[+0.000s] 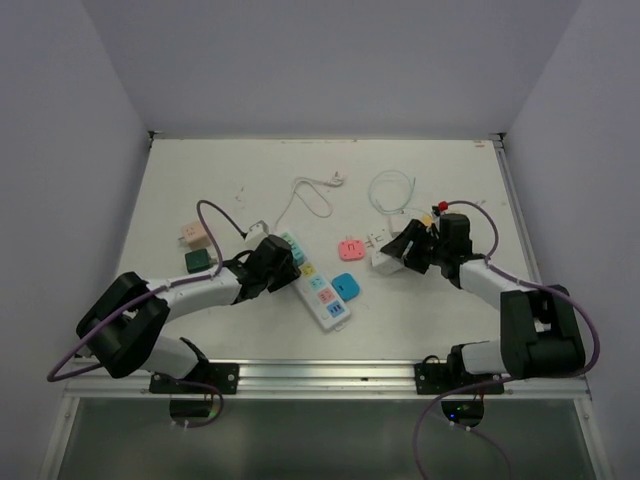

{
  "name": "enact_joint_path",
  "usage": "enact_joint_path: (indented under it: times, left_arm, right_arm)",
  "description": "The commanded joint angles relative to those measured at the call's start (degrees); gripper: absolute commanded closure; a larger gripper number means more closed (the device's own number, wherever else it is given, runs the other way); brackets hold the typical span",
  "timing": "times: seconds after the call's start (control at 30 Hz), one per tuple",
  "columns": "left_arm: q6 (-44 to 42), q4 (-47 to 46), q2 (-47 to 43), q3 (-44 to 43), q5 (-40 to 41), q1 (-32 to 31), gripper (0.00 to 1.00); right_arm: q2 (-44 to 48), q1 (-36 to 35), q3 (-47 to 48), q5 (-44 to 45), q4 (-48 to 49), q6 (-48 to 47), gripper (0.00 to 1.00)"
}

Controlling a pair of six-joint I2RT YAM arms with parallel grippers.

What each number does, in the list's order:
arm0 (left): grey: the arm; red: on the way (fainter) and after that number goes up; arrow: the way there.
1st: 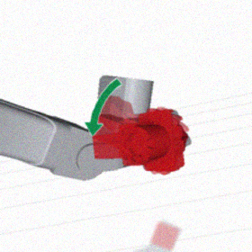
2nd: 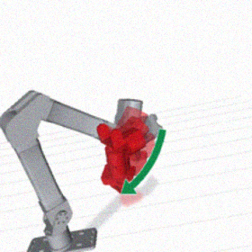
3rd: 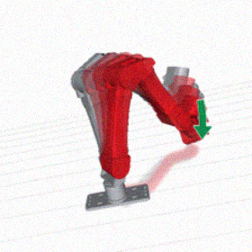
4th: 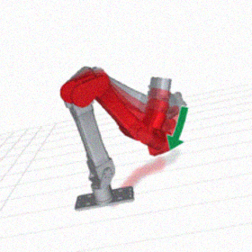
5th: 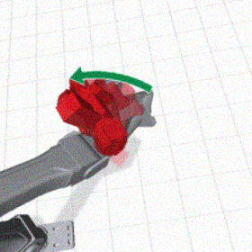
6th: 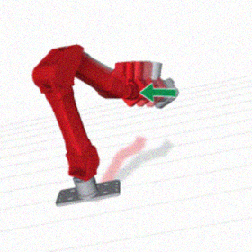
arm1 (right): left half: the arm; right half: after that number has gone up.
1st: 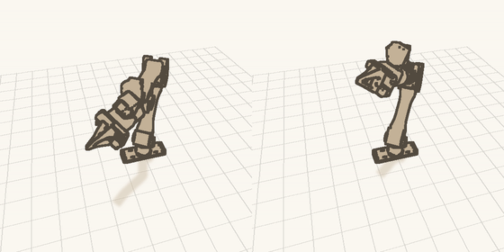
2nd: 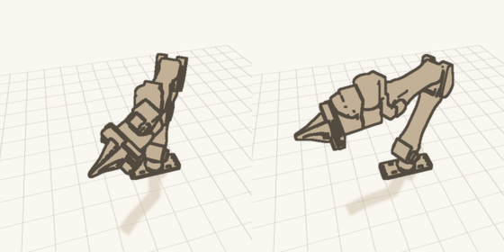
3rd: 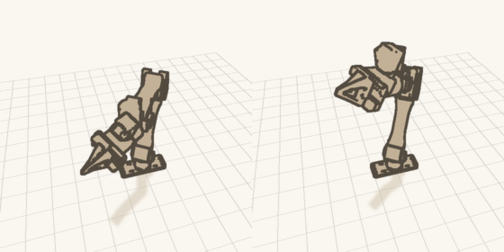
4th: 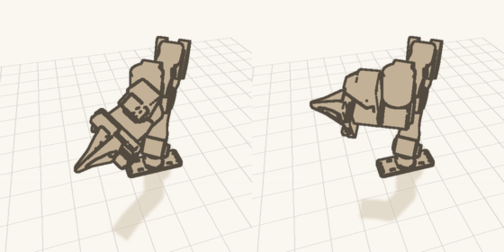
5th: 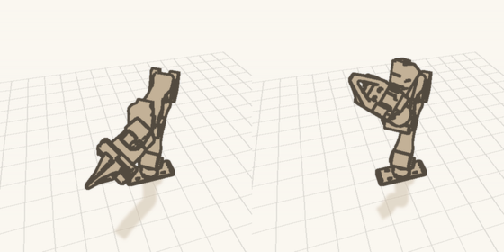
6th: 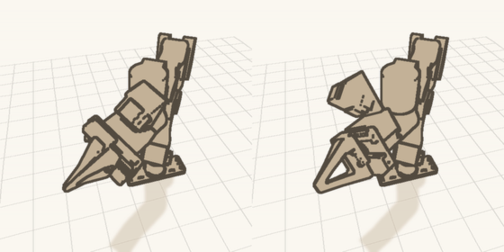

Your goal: Pull the plug off the socket

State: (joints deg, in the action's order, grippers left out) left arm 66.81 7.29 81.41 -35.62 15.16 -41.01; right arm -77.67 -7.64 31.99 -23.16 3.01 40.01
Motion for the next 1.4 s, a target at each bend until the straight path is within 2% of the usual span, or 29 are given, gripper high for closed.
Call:
enact_joint_path:
  times: [0.0, 0.1, 0.2, 0.23, 0.3, 0.33, 0.47, 0.57, 0.7, 0.87, 0.97, 1.0, 1.1, 1.23, 1.37]
  left_arm:
    - [-4.31, 13.8, 1.65, 3.71, 3.3, -0.12, 0.51]
    - [-4.49, 13.63, 1.65, 3.8, 3.21, -0.12, 0.51]
    - [-4.84, 13.19, 1.3, 3.97, 3.04, -0.12, 0.51]
    - [-4.93, 13.19, 1.12, 3.98, 3.04, -0.12, 0.5]
    - [-5.11, 13.1, 1.04, 3.98, 2.86, -0.12, 0.5]
    - [-5.28, 13.1, 0.95, 3.98, 2.77, -0.21, 0.49]
    - [-5.72, 13.19, 0.42, 3.98, 2.77, -0.21, 0.48]
    - [-6.16, 13.37, -0.19, 3.89, 2.77, -0.12, 0.47]
    - [-6.6, 13.98, -1.16, 3.54, 2.77, -0.12, 0.44]
    - [-8.44, 17.05, -5.02, 2.13, 4.35, -0.12, 0.29]
    - [-10.37, 19.51, -7.74, 0.64, 5.32, -0.12, 0.18]
    - [-11.08, 19.87, -8.45, 0.2, 5.41, -0.21, 0.11]
    - [-13.01, 21.19, -11.17, -1.21, 4.8, -0.12, 0.03]
    - [-13.46, 22.15, -13.73, -2.35, 2.25, -0.12, 0.0]
    - [-8.91, 22.68, -16.53, -1.83, -0.21, -0.21, 0.01]
  right_arm:
    - [-2.21, 2.18, -2.54, -5.58, 12.44, 6.12, 1.0]
    - [-4.33, 5.52, -6.4, -7.42, 19.2, 9.19, 1.0]
    - [-7.67, 9.12, -8.17, -9.27, 21.69, 9.91, 0.79]
    - [-8.46, 10.18, -8.43, -9.36, 21.52, 9.91, 0.65]
    - [-8.81, 11.32, -8.78, -9.1, 20.99, 9.39, 0.51]
    - [-8.55, 11.42, -8.78, -8.84, 20.38, 9.12, 0.39]
    - [-5.23, 11.51, -7.65, -5.33, 15.29, 6.32, 0.18]
    - [-1.1, 11.59, -6.24, -2.25, 9.14, 3.69, 0.08]
    - [4.0, 11.59, -4.39, 4.07, 0.27, 0.69, 0.02]
    - [10.07, 10.98, -1.85, 5.67, -5.63, -5.1, 0.01]
    - [13.41, 8.09, -0.18, 6.45, -8.27, -8.0, 0.01]
    - [14.03, 4.25, 0.26, 7.15, -9.93, -8.71, 0.01]
    - [15.53, -3.4, 2.64, 11.99, -12.75, -11.0, 0.01]
    - [15.44, -9.14, 3.26, 12.87, -12.06, -10.74, 0.02]
    - [14.04, -13.97, 3.7, 14.8, -11.27, -10.22, 0.02]
